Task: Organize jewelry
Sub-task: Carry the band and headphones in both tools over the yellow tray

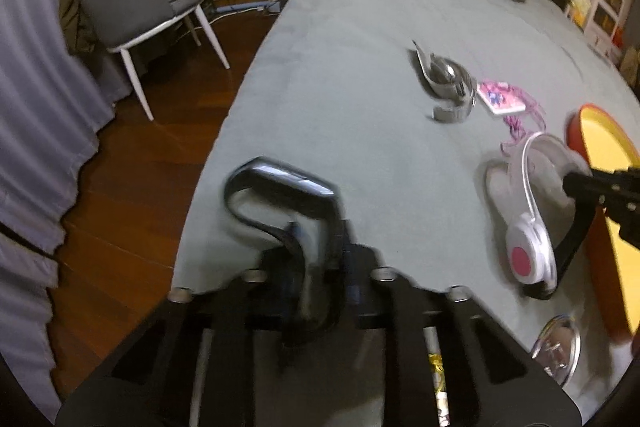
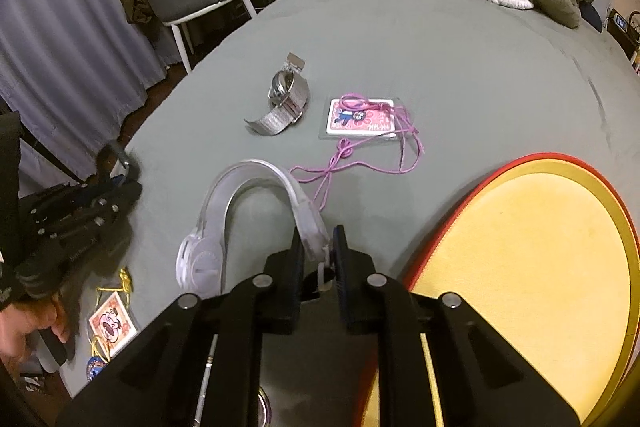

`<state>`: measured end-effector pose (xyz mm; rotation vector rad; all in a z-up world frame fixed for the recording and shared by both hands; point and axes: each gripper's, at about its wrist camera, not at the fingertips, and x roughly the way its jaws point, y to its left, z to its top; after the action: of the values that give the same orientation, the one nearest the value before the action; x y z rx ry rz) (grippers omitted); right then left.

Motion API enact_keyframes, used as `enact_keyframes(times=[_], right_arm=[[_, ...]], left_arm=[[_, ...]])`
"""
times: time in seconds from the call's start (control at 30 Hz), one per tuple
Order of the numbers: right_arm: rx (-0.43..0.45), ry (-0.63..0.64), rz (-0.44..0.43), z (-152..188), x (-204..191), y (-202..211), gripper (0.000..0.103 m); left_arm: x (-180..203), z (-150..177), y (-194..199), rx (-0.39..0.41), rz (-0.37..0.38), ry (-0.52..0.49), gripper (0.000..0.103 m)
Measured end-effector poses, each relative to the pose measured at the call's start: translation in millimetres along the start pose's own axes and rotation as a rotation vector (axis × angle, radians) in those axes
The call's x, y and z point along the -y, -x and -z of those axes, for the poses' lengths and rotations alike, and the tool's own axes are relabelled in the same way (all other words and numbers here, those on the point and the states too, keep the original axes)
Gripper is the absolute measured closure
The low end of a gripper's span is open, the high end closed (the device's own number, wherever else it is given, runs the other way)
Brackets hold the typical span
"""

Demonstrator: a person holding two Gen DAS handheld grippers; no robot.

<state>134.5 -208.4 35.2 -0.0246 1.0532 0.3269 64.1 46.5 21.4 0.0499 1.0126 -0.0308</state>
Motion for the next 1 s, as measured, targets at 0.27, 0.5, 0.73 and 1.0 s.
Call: enact_keyframes(times=[0.27,0.5,0.73,1.0], right_arm=[[0.021,-0.009,-0.007,-2,3,9,0.089],[0.047,-0.017,-0.016,-6,8,23,0.089],[0.090,-0.027,-0.012,-12,21,52,0.089],[0.144,-0.057,0.037,-9,61,96,0.089]], left_arm=[[0,-1,9,0.020,0.018,0.010,0.095],[-1,-10,33,0.074,0.045,0.024,0.095],[21,-22,71,0.163,0.098,0.013,0.095],[85,-39,94,0.210,0.167,-0.072,0.095]])
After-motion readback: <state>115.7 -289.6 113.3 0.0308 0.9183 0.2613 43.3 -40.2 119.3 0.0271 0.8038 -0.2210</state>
